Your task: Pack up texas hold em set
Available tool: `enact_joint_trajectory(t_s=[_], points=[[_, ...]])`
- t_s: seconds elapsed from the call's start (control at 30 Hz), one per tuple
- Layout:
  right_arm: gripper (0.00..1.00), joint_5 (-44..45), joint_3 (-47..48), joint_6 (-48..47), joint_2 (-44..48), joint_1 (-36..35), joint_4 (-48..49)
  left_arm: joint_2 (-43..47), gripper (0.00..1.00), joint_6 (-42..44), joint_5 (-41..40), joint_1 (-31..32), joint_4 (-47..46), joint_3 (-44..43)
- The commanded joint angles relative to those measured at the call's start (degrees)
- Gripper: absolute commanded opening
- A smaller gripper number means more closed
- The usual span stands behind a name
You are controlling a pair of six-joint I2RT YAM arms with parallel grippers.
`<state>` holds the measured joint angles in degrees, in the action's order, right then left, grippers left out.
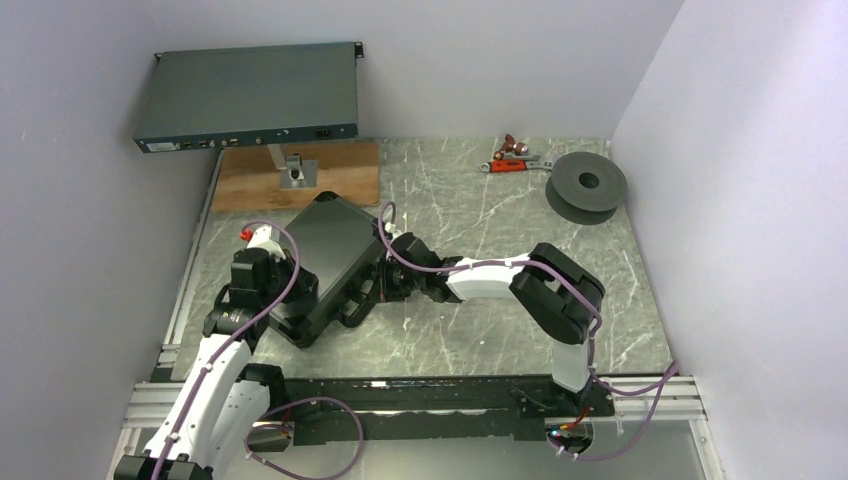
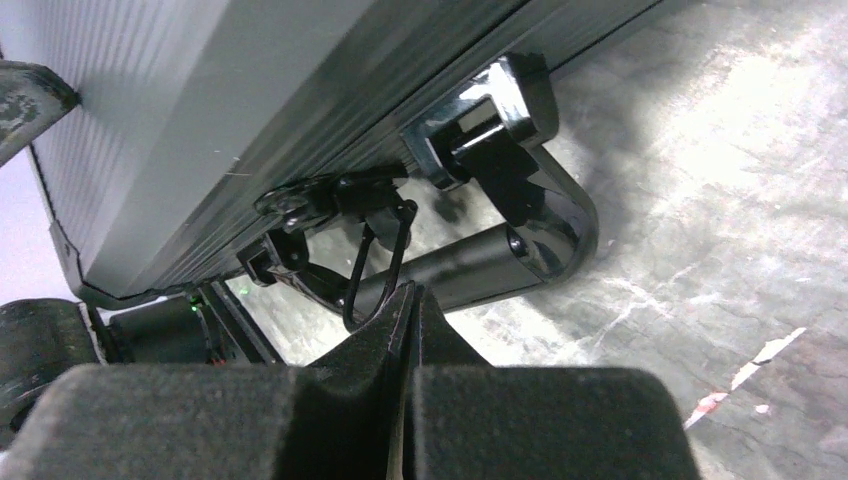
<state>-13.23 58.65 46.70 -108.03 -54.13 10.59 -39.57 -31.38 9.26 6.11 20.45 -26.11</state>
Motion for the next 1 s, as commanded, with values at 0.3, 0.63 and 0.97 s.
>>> enact_joint_trajectory(t_s=[0.3, 0.63, 0.97], points=[[0.0, -1.2, 6.4, -1.4, 0.8, -0.5, 0.8, 0.3, 0.0, -0.8, -1.5, 0.5, 3.8, 0.7], [0.0, -1.6, 10.2, -1.8, -1.1, -0.8, 0.0, 0.4, 0.0, -0.8, -2.0, 0.8, 3.8, 0.8], [0.0, 0.7, 7.1, -2.4, 1.1, -1.0, 1.4, 0.6, 0.0, -0.9, -2.4, 1.0, 4.2, 0.7]])
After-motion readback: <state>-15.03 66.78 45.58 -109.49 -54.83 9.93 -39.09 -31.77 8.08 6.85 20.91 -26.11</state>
